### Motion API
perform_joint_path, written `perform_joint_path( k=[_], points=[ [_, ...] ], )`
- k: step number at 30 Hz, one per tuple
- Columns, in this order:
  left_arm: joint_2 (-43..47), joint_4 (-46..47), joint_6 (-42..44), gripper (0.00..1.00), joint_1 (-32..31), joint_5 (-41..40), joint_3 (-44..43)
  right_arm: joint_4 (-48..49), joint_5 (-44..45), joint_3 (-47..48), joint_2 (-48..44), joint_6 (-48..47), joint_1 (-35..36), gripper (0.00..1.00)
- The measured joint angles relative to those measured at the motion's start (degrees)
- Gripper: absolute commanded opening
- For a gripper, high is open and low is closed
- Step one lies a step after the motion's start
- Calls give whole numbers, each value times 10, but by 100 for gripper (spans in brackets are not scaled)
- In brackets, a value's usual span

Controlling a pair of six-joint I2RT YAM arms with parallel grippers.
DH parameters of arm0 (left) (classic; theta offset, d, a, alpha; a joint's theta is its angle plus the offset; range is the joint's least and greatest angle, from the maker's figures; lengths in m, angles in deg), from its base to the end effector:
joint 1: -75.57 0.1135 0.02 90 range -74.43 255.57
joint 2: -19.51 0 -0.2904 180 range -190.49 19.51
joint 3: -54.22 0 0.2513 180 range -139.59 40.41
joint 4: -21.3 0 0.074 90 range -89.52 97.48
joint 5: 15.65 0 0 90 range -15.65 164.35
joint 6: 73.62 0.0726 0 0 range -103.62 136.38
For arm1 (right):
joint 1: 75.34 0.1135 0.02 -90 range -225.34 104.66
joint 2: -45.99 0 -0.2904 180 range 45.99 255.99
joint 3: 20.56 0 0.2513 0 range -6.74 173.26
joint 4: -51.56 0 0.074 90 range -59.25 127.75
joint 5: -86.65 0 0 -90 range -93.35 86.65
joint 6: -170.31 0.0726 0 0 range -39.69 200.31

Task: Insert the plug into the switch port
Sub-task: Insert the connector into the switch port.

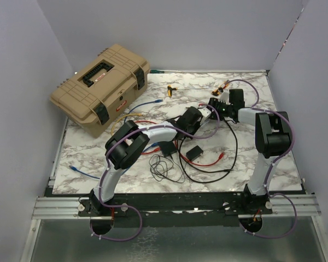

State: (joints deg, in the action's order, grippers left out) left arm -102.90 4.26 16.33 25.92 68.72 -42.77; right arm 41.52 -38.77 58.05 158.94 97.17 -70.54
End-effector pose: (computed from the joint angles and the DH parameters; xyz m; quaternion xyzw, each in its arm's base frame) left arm 0.3360 -0.3845 0.1521 0.3654 0.8381 -0.1284 0.3842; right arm 0.4309 0.0784 0.1460 -0.0250 0.8856 0.3448 0.3100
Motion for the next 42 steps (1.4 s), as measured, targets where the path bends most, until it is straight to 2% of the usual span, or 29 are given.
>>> perform_joint_path(
  k=[23, 29, 35, 42],
  points=[
    [0, 32, 26, 0, -18, -31, 15, 7, -13, 7, 9, 1, -2, 61],
    [-1, 39, 27, 0, -18, -30, 17, 6, -15, 7, 9, 0, -4, 57],
    [7, 113, 28, 0, -17, -27, 62, 17, -24, -5, 9, 1, -10, 53],
    [25, 203, 47, 0, -17, -12, 128, 87, -60, -55, 2, 6, -16, 50]
  ],
)
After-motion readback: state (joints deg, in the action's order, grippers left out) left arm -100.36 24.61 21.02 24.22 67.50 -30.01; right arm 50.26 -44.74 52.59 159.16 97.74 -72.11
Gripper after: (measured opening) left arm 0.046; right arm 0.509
